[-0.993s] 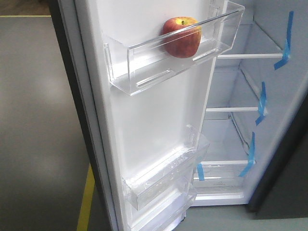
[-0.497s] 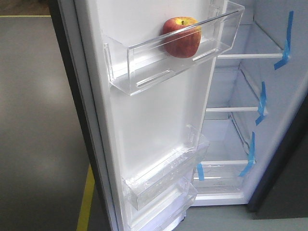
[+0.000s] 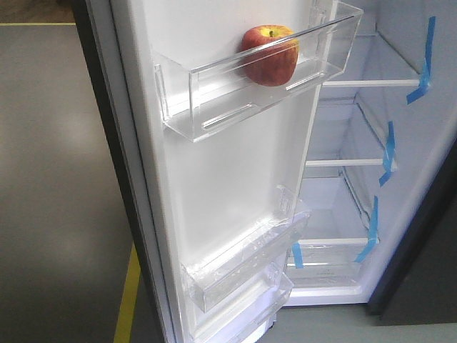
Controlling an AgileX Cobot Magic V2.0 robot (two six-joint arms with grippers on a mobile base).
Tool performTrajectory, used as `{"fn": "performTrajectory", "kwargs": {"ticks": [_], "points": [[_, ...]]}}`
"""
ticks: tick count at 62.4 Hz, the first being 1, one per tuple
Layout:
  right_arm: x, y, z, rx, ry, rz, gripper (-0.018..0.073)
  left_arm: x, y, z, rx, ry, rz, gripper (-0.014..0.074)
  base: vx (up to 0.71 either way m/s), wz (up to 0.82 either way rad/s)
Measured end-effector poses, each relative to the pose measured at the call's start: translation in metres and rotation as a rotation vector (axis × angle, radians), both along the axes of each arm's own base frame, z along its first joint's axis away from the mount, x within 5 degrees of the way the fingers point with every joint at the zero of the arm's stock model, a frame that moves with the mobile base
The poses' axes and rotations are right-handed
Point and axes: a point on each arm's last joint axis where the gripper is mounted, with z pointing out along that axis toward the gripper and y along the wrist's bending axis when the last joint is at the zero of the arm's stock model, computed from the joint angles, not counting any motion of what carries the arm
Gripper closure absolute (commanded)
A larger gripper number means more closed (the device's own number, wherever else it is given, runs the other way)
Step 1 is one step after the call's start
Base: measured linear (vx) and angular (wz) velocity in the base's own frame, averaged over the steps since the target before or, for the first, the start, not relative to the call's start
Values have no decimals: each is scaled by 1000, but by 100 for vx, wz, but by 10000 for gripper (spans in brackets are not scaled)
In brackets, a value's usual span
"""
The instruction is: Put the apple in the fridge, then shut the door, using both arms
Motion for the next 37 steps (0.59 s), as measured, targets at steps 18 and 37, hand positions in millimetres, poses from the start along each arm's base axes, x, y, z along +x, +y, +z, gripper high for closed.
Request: {"fn": "performTrajectory", "kwargs": {"ticks": [18,37], "points": [[0,0,0,0,0,0,-12,60,-2,53,104,339,-55,603,0,0],[0,0,0,0,0,0,-12,143,-3,48,120,630,-92,603,0,0]]}}
